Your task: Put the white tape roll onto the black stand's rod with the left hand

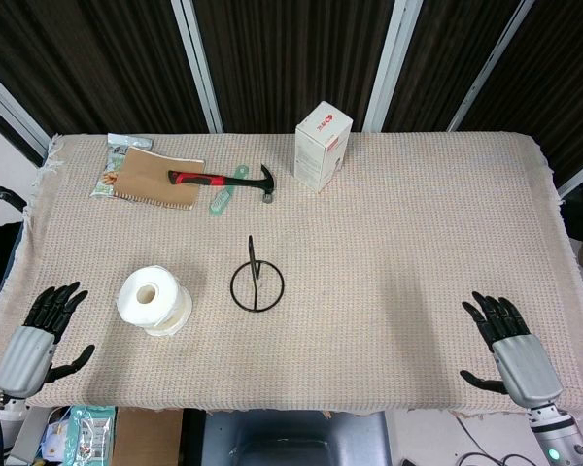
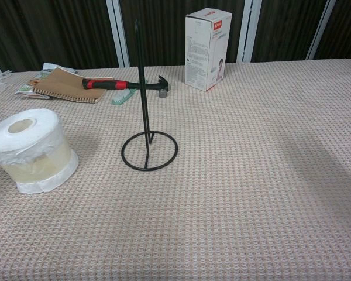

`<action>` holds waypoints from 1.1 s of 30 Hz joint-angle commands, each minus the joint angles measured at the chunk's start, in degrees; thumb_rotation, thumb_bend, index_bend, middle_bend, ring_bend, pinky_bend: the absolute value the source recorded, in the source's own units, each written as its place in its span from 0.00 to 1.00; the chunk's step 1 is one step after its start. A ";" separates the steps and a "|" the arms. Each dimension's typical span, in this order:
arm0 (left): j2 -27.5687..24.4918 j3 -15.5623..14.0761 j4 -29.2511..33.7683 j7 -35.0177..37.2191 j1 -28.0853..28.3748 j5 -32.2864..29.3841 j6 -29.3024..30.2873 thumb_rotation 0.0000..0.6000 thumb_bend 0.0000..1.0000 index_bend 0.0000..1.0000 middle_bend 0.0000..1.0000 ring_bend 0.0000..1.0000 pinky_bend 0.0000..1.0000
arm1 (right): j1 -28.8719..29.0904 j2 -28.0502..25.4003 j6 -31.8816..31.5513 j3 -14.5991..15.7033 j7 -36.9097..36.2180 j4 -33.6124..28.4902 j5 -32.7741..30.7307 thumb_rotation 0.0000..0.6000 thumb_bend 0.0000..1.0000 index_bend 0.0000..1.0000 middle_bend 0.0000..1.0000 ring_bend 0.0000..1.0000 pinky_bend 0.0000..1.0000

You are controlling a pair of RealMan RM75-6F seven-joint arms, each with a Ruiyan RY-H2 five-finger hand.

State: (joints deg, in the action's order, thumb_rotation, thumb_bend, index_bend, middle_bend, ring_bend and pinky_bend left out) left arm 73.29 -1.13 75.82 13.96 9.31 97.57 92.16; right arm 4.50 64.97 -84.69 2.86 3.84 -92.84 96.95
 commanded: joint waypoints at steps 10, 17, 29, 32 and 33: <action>6.26 -0.60 -4.10 18.66 3.92 0.68 -4.10 1.00 0.31 0.00 0.00 0.00 0.00 | -0.26 -0.57 -0.84 -0.21 -1.25 -0.22 -0.15 1.00 0.00 0.00 0.00 0.00 0.00; 11.69 1.28 -7.84 20.85 7.78 -1.85 -9.84 1.00 0.31 0.00 0.00 0.00 0.00 | -0.10 -0.71 -0.18 -0.04 -1.34 -0.34 -0.29 1.00 0.00 0.00 0.00 0.00 0.00; 15.99 2.66 -10.79 20.09 11.06 -5.25 -15.40 1.00 0.31 0.00 0.00 0.00 0.00 | -0.09 -0.96 0.04 -0.28 -1.34 -0.55 -0.93 1.00 0.00 0.00 0.00 0.00 0.00; 16.87 2.83 -11.70 21.37 11.62 -6.02 -16.53 1.00 0.31 0.00 0.00 0.00 0.00 | -0.18 -1.05 -0.17 -0.30 -1.44 -0.60 -0.92 1.00 0.00 0.00 0.00 0.00 0.00; 17.15 2.86 -11.96 21.92 11.81 -6.21 -16.88 1.00 0.31 0.00 0.00 0.00 0.00 | -0.20 -1.07 -0.20 -0.32 -1.44 -0.61 -0.92 1.00 0.00 0.00 0.00 0.00 0.00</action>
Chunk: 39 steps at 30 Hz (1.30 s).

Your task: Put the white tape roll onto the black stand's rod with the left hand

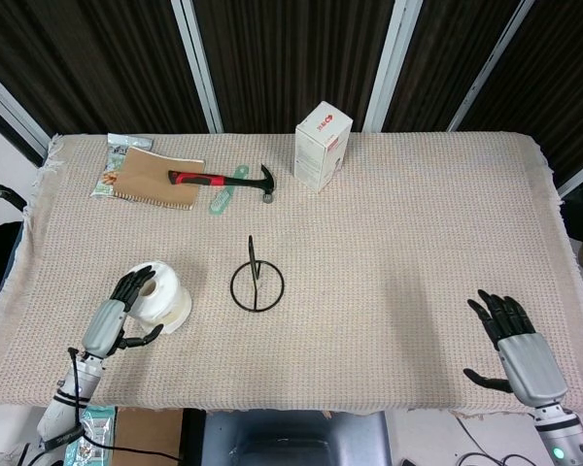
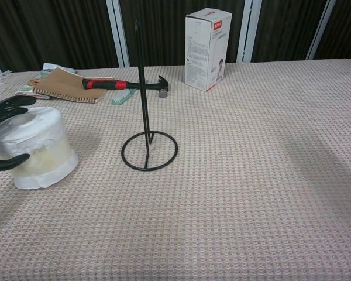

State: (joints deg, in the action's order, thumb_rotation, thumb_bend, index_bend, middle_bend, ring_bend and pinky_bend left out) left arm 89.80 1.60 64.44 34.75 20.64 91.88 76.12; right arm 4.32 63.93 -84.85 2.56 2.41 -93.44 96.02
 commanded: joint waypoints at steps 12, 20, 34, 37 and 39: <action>8.60 3.81 -9.66 0.31 1.12 -4.79 0.36 1.00 0.48 0.23 0.30 0.31 0.60 | -0.14 -0.51 -0.30 0.10 -0.63 -0.04 0.28 1.00 0.00 0.00 0.00 0.00 0.00; 8.87 4.33 -10.07 0.05 0.97 -5.79 0.50 1.00 0.70 0.49 0.55 0.55 0.84 | -0.16 -0.59 -0.35 0.21 -0.87 -0.03 0.53 1.00 0.00 0.00 0.00 0.00 0.00; 5.40 10.88 -6.82 -2.58 1.86 -2.27 17.23 1.00 0.81 0.65 0.70 0.68 0.97 | -0.45 -1.16 -1.17 0.68 -2.01 -0.19 1.67 1.00 0.00 0.00 0.00 0.00 0.00; 2.50 13.67 -2.13 -3.35 2.86 -1.46 20.77 1.00 0.81 0.65 0.70 0.69 0.97 | -0.49 -1.29 -1.31 0.77 -2.26 -0.16 1.91 1.00 0.00 0.00 0.00 0.00 0.00; 0.34 15.63 2.29 -3.98 3.59 -1.14 22.34 1.00 0.81 0.65 0.70 0.69 0.97 | -0.49 -1.35 -1.33 0.81 -2.40 -0.14 2.01 1.00 0.00 0.00 0.00 0.00 0.00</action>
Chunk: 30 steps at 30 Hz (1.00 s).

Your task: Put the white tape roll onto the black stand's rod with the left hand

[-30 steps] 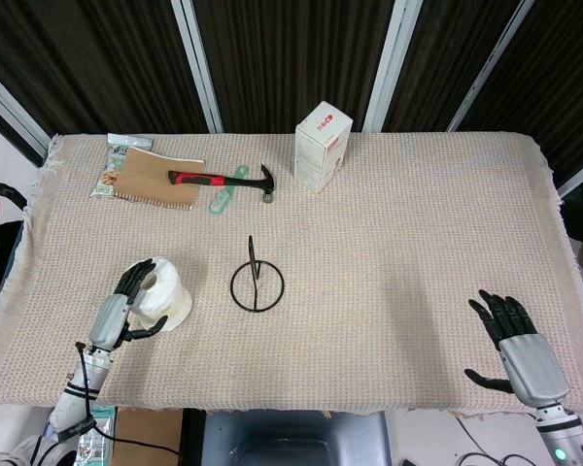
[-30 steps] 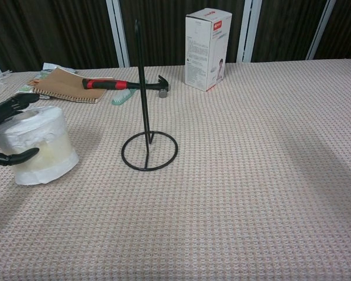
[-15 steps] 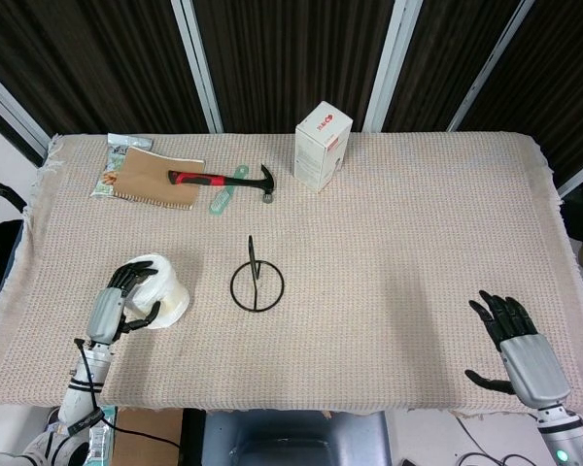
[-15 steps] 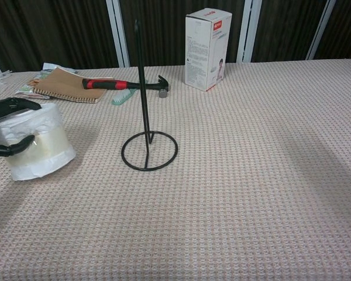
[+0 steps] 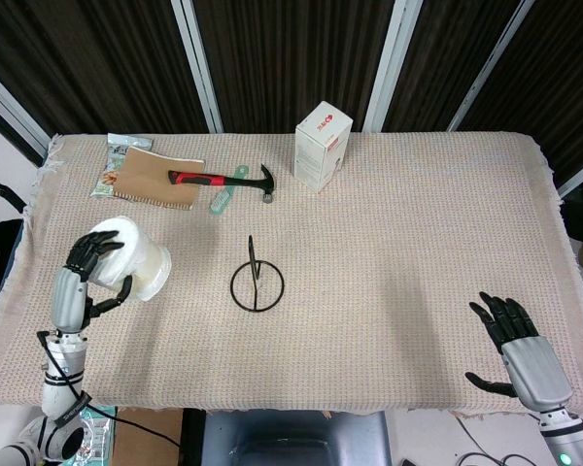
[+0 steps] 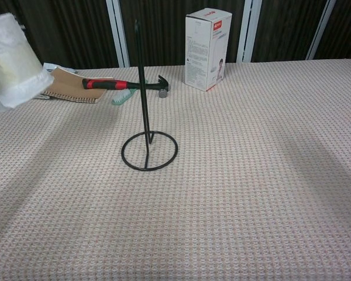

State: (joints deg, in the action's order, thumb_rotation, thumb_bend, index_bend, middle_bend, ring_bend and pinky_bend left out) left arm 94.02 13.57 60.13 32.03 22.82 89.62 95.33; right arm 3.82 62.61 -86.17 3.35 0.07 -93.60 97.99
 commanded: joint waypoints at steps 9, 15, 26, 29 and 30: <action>-13.72 10.71 32.90 -13.57 7.47 1.81 -1.23 1.00 0.80 0.65 0.70 0.69 0.98 | 0.22 -0.18 0.66 0.30 -0.20 -0.04 0.23 1.00 0.00 0.00 0.00 0.00 0.00; -11.93 11.93 38.08 -22.53 12.38 1.53 -5.43 1.00 0.81 0.65 0.70 0.69 0.97 | 0.13 -0.66 0.21 0.12 -1.11 -0.08 0.07 1.00 0.00 0.00 0.00 0.00 0.00; -4.16 9.78 36.26 -34.14 19.37 2.33 -10.74 1.00 0.81 0.65 0.70 0.69 0.97 | 0.13 -1.53 0.02 -0.15 -2.88 -0.17 -0.47 1.00 0.00 0.00 0.00 0.00 0.00; -2.71 9.17 33.63 -36.14 20.78 2.70 -11.82 1.00 0.80 0.65 0.70 0.69 0.97 | -0.06 -1.97 -0.41 -0.23 -3.58 -0.35 -0.61 1.00 0.00 0.00 0.00 0.00 0.00; -2.29 8.97 33.04 -36.47 21.13 2.77 -12.07 1.00 0.81 0.65 0.70 0.69 0.97 | -0.11 -2.09 -0.55 -0.24 -3.78 -0.36 -0.60 1.00 0.00 0.00 0.00 0.00 0.00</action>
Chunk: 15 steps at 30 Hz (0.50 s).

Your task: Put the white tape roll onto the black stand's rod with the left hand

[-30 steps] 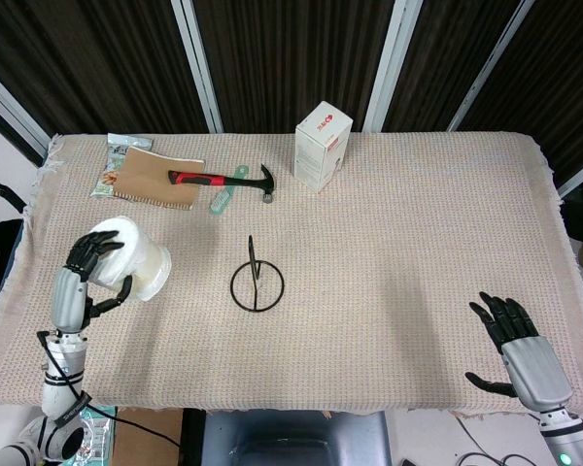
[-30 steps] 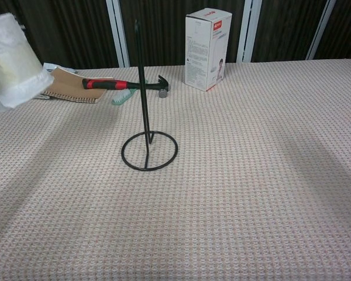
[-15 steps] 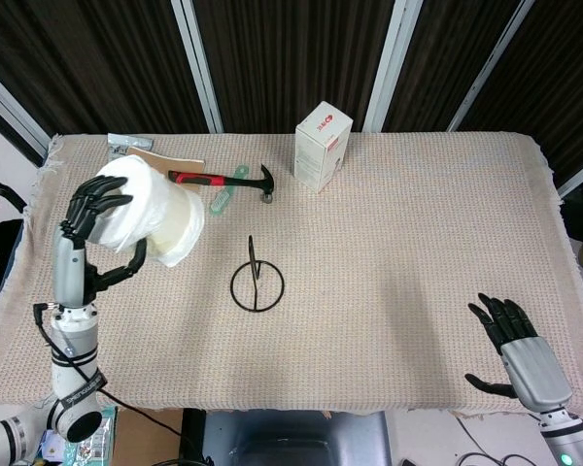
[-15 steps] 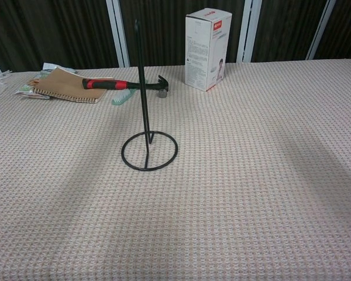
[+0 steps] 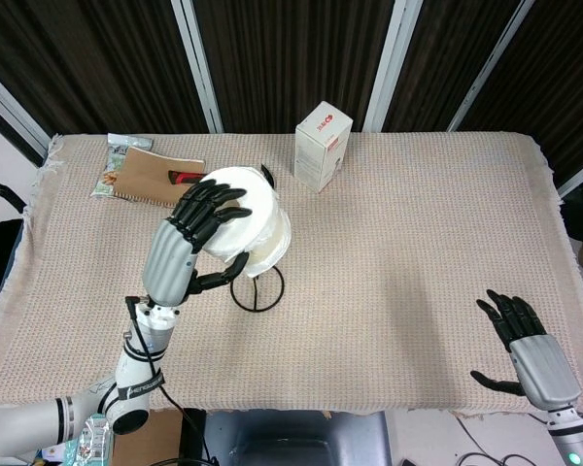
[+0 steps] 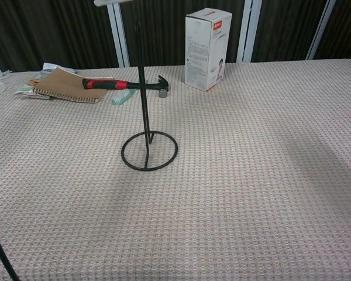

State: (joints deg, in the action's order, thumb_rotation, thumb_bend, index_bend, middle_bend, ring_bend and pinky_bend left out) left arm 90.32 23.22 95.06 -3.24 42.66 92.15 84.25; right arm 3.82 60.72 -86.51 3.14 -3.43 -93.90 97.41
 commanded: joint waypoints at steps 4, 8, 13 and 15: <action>2.77 -1.14 -4.30 -2.78 2.46 0.28 -1.63 1.00 0.81 0.65 0.70 0.69 0.97 | -0.30 -0.76 -0.68 -0.10 -1.21 -0.10 -0.09 1.00 0.00 0.00 0.00 0.00 0.00; 3.27 -1.01 -5.14 -3.01 2.82 -0.60 -1.67 1.00 0.81 0.65 0.70 0.69 0.97 | -0.39 -1.12 -0.96 -0.20 -1.94 -0.01 -0.15 1.00 0.00 0.00 0.00 0.00 0.00; 2.96 -1.33 -5.06 -2.62 2.69 -1.65 -1.93 1.00 0.81 0.65 0.70 0.69 0.97 | -0.44 -1.24 -1.06 -0.31 -2.31 0.05 -0.22 1.00 0.00 0.00 0.00 0.00 0.00; 2.90 -1.59 -4.83 -2.63 2.64 -1.83 -2.00 1.00 0.81 0.65 0.70 0.69 0.97 | -0.51 -1.24 -1.20 -0.31 -2.37 0.06 -0.14 1.00 0.00 0.00 0.00 0.00 0.00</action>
State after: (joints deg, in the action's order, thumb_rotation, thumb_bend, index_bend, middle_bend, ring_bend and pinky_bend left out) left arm 93.26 21.68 90.16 -5.89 45.32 90.37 82.29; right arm 3.32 59.49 -87.71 2.84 -5.79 -93.84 97.26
